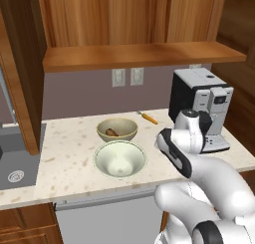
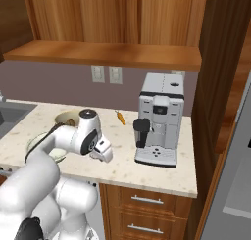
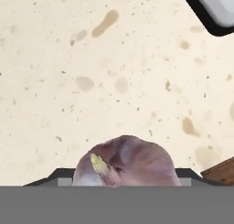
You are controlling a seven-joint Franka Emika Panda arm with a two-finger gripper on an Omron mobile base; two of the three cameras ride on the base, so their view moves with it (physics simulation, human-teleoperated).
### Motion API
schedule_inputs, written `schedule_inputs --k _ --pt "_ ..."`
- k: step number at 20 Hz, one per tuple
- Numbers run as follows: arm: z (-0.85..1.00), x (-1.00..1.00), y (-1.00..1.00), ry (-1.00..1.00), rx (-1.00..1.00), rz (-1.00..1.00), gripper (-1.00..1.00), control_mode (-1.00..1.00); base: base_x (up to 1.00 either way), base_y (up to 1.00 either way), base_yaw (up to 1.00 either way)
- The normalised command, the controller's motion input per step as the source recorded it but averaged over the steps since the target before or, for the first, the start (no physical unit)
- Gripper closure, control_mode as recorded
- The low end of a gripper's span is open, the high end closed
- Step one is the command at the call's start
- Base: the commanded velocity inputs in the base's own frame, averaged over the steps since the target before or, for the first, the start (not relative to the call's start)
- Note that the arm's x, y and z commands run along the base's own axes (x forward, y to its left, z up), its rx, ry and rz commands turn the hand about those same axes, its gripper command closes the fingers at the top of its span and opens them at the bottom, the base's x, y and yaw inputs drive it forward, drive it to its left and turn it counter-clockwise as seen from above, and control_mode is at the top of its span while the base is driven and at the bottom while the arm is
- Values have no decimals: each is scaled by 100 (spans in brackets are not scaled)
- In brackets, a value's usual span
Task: Pick both bowls and place them on the counter. Then place the potato in one bowl and place the garlic in the other bowl.
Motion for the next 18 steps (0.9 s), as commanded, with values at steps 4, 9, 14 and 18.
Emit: schedule_inputs --k 4,9,14,18 --pt "63 0 52 -3 0 0 100 -100 0 0 0" --pt "56 0 55 -3 0 0 100 -100 0 0 0" --pt "54 0 56 -1 0 9 100 -100 0 0 0" --pt "49 0 59 0 0 13 100 -100 0 0 0"
